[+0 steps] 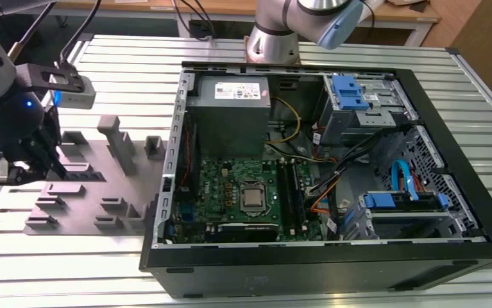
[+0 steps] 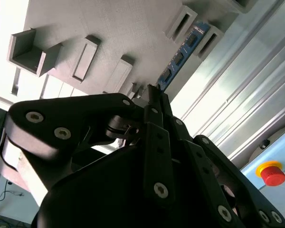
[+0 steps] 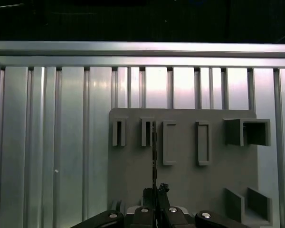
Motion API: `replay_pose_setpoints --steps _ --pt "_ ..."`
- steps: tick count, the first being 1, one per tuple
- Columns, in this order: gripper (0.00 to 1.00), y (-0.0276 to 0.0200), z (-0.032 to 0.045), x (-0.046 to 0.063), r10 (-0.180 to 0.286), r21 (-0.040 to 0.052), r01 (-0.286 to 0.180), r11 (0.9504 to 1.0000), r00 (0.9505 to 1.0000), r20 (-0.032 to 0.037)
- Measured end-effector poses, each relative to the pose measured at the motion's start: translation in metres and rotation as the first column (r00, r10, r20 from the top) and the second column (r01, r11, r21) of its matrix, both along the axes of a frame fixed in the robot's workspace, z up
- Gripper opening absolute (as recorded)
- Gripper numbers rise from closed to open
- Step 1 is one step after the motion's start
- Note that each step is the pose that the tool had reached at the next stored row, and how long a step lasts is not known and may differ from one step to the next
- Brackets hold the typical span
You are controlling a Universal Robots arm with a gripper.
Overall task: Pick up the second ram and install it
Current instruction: 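Pick up the second ram and move it above second insertion slot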
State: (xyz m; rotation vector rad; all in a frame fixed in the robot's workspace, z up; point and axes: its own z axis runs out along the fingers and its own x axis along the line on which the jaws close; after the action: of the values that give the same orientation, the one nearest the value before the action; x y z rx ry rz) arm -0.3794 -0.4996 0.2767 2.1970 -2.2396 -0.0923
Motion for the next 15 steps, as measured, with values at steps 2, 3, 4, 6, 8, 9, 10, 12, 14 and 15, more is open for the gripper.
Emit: replay_pose_setpoints --steps 2,3,4,6,8,9,10,12,14,15 --pt "0.11 0.0 0.0026 0.0 0.0 0.0001 0.0 1.0 1.0 0.0" --pt "0.11 0.0 0.0038 0.0 0.0 0.0001 0.0 1.0 1.0 0.0" --pt "0.11 0.0 0.0051 0.0 0.0 0.0001 0.0 1.0 1.0 0.0" --pt "0.11 0.0 0.0083 0.0 0.0 0.0001 0.0 1.0 1.0 0.0001" --pt "0.11 0.0 0.0117 0.0 0.0 0.0002 0.0 1.0 1.0 0.0" --pt "0.11 0.0 0.0133 0.0 0.0 0.0002 0.0 1.0 1.0 0.0001" --pt "0.11 0.0 0.015 0.0 0.0 0.0002 0.0 1.0 1.0 0.0" --pt "0.11 0.0 0.0184 0.0 0.0 0.0002 0.0 1.0 1.0 0.0" --pt "0.11 0.0 0.022 0.0 0.0 0.0003 0.0 1.0 1.0 0.0" --pt "0.11 0.0 0.0237 0.0 0.0 0.0004 0.0 1.0 1.0 0.0001"
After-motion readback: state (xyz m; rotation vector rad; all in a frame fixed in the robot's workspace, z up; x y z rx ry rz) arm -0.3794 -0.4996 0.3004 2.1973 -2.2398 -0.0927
